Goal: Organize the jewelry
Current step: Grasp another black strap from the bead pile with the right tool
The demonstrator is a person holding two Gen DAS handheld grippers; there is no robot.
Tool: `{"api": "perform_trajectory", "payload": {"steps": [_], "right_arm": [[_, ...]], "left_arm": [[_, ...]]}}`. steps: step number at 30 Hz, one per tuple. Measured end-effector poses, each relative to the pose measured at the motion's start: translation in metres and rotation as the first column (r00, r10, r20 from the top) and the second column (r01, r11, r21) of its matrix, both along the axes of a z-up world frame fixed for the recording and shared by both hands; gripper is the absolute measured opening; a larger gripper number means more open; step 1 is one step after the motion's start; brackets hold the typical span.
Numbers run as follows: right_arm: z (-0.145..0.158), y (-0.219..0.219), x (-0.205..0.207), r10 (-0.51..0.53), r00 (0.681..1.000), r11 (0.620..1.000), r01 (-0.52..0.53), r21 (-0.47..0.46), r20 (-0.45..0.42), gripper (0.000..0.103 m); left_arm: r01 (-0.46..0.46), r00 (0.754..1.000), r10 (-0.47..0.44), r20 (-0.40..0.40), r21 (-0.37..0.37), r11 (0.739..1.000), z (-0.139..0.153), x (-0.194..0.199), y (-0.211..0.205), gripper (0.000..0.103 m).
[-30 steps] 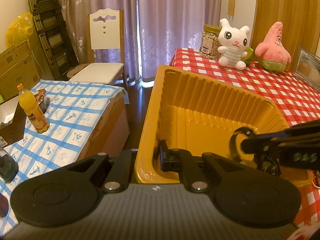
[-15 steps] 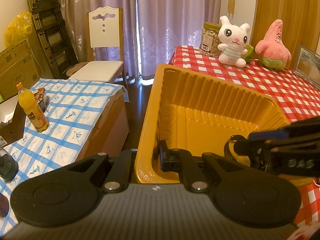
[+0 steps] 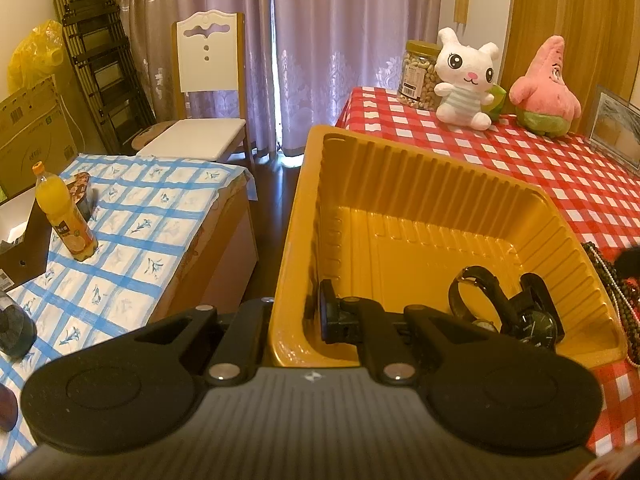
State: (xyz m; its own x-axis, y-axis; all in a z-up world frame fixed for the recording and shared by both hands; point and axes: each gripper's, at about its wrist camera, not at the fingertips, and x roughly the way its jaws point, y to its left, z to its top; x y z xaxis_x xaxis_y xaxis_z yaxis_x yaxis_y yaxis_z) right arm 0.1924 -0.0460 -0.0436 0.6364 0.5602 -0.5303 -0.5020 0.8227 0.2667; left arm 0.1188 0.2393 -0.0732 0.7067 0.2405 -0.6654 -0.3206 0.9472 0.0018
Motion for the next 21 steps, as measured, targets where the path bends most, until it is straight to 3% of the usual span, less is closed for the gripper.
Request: {"api": "perform_trajectory", "payload": {"steps": [3,9,21], "right_arm": [[-0.016,-0.036,0.004,-0.091,0.994,0.996,0.09,-0.025,-0.052,0.048],[-0.037,-0.085,0.006,-0.195,0.978,0.977,0.187,-0.101,-0.075,0.046],[-0.057,-0.111,0.028,-0.213,0.975,0.968,0.202,-0.152,-0.06,0.031]], "left_arm": [[0.001,1.0,-0.001,-0.001,0.002,1.0,0.0,0.0,0.0,0.008],[0.01,1.0,-0.01,-0.003,0.008,1.0,-0.001,0.002,0.0,0.008],[0.015,1.0,-0.015,-0.002,0.016,1.0,-0.001,0.005,0.004,0.008]]}}
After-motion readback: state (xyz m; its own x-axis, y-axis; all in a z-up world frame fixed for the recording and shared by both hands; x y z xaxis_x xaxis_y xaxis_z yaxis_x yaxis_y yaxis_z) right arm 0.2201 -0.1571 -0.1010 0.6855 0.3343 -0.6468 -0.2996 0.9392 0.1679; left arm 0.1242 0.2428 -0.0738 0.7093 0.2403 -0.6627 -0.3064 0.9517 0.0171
